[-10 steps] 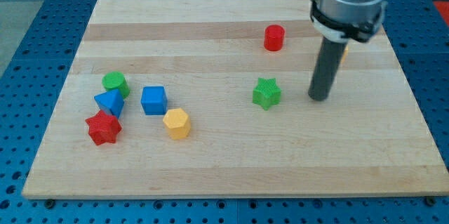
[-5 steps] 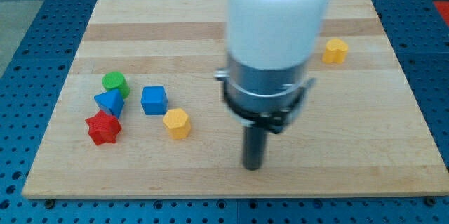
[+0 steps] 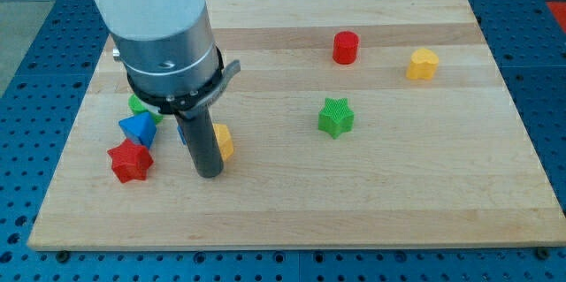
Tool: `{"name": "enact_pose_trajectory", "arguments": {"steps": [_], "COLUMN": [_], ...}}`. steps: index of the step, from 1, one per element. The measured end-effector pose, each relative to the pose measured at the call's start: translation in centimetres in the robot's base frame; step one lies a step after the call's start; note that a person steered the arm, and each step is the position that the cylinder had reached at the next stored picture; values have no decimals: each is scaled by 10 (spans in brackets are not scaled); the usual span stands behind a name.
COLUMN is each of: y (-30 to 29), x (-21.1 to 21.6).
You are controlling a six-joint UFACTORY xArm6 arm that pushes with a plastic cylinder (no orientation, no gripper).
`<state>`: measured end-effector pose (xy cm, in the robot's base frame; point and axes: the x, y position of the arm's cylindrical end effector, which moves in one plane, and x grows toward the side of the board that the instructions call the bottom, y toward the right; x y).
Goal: Slide the yellow hexagon closer to the blue cube
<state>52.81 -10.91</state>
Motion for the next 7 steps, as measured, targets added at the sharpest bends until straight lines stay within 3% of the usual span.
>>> {"name": "enact_pose_trajectory", "arguments": {"steps": [5,7], "y": [28,4], "x": [-29,-35]}}
